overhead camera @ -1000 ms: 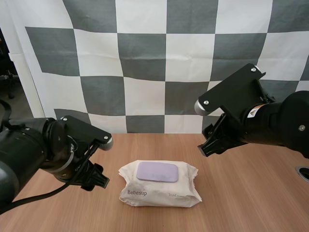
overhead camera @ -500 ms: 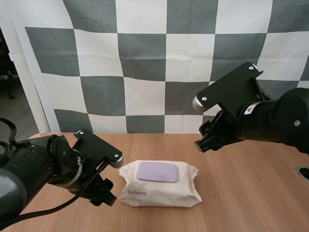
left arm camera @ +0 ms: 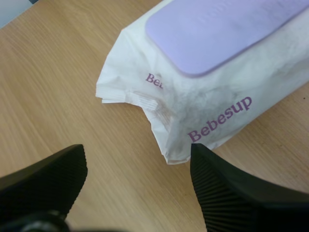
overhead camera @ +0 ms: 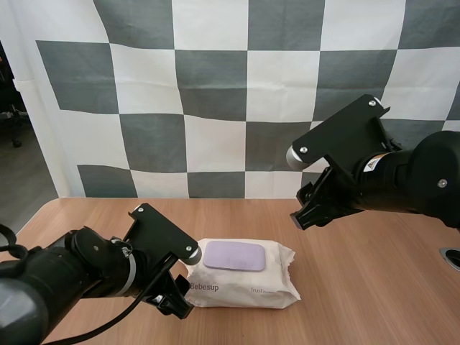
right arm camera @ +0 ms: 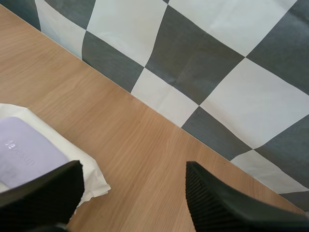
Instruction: Open the wet wipes lid
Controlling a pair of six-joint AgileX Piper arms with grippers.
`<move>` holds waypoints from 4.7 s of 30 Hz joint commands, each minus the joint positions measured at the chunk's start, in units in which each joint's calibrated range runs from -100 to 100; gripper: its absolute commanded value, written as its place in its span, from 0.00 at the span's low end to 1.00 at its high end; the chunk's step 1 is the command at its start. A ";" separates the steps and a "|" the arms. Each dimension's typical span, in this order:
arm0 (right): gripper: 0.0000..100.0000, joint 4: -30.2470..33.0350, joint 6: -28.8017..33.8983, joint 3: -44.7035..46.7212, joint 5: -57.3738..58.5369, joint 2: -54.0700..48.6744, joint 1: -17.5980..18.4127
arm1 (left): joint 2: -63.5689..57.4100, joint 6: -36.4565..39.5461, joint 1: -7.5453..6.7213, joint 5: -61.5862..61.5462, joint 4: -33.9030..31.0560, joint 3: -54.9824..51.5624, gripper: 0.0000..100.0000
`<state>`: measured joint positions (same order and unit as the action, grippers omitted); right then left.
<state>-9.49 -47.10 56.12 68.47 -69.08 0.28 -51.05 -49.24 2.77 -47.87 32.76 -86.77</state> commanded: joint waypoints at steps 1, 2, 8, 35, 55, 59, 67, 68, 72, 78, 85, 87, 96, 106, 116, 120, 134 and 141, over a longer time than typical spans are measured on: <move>1.00 -0.02 -0.03 -0.05 0.19 0.02 -0.03 | 0.25 -16.07 -0.04 2.10 4.12 -1.48 1.00; 1.00 -0.02 -0.03 -0.05 0.57 0.02 -0.03 | 0.71 -17.91 -0.04 3.69 5.55 -2.50 1.00; 1.00 -0.21 -0.03 -0.05 0.74 0.02 -0.03 | 6.12 -30.60 -0.04 8.90 19.03 -6.32 1.00; 1.00 -4.29 -0.29 -0.05 4.18 0.02 -0.03 | 15.60 -44.04 -0.04 0.67 36.61 -6.01 1.00; 1.00 -11.55 -8.30 -0.05 14.51 0.02 -0.03 | 15.60 -44.04 -0.04 4.11 40.31 -4.26 0.00; 1.00 -17.62 -15.54 -0.05 18.13 0.18 -0.03 | 15.60 -44.04 -0.04 3.74 41.18 -4.26 0.00; 1.00 -19.66 -23.02 -0.05 20.59 4.91 -0.03 | 15.60 -44.04 -0.04 1.54 42.03 -4.26 0.00; 1.00 -19.82 -23.89 -0.05 20.59 5.37 -0.03 | 15.60 -44.04 -0.04 1.54 42.03 -4.26 0.00; 1.00 -23.17 -28.28 -0.05 23.74 7.31 -0.03 | 15.60 -44.04 -0.04 1.54 42.03 -4.26 0.00; 1.00 -28.33 -34.83 0.76 27.46 9.50 -0.03 | 15.60 -44.04 -0.04 1.54 42.03 -4.26 0.00; 1.00 -27.93 -37.59 4.42 27.27 12.69 -0.03 | 15.60 -44.04 -0.04 1.54 40.66 -3.09 0.00; 1.00 -28.33 -38.59 5.14 27.27 13.24 -0.03 | 15.60 -44.04 -0.04 1.54 40.66 -2.40 0.00; 1.00 -31.44 -46.24 5.83 27.27 13.40 -0.03 | 15.60 -39.50 -0.04 4.32 40.66 -1.89 0.00; 1.00 -35.65 -52.75 9.23 26.46 13.40 -0.03 | 15.60 -38.77 -0.04 -4.62 38.03 -1.89 0.00; 1.00 -32.62 -52.90 11.93 17.40 13.40 -0.03 | 15.60 -36.72 -0.04 -4.62 34.66 -1.89 0.00; 1.00 -33.09 -52.90 11.93 17.18 14.77 -0.03 | 15.60 -36.51 -0.04 -5.02 34.12 -1.89 0.00; 1.00 -33.35 -52.90 11.93 6.33 25.87 0.34 | 15.60 -31.48 -0.04 -11.94 32.33 1.07 0.00; 1.00 -33.50 -52.90 11.93 -0.65 25.87 4.77 | 15.60 -31.32 -0.04 -13.79 31.67 1.23 0.00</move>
<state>-43.03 -100.00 68.00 70.11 -43.23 3.82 -35.50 -80.53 2.77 -61.63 64.50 -85.60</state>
